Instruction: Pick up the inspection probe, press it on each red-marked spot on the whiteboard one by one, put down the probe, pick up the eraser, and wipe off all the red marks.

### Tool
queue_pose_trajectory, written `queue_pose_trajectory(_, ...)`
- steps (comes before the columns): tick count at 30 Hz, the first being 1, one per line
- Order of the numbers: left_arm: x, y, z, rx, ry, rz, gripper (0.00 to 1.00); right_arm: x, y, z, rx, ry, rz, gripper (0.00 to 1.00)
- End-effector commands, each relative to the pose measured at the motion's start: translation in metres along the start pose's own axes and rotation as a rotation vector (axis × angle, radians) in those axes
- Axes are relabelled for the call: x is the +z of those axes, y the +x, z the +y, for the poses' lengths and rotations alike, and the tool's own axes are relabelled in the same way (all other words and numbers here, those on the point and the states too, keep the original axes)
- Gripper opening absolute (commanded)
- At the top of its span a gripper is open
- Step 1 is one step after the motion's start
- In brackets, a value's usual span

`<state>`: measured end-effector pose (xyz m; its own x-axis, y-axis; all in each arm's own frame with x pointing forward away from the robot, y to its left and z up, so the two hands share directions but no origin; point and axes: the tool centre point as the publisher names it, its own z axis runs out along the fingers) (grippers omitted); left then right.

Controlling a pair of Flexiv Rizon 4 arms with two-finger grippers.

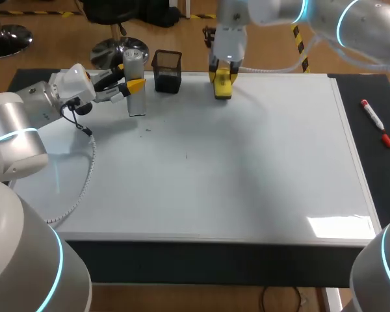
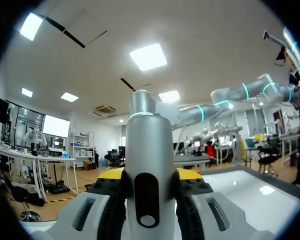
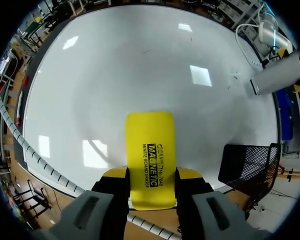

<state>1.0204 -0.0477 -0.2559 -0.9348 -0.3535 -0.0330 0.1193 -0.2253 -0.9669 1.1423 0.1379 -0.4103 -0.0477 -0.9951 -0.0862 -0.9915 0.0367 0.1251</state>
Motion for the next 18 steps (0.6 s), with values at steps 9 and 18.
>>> queue_pose_trajectory(9, 0.0, 0.0, 0.0, 0.002, 0.002, -0.001, 0.0, 0.01, -0.005, -0.015, -0.003, 0.003, 0.014, 0.0)
queue_pose_trajectory(18, 0.0, 0.0, 0.0, 0.002, 0.002, -0.001, 0.0, 0.012, -0.009, -0.022, -0.013, 0.012, 0.015, 0.0)
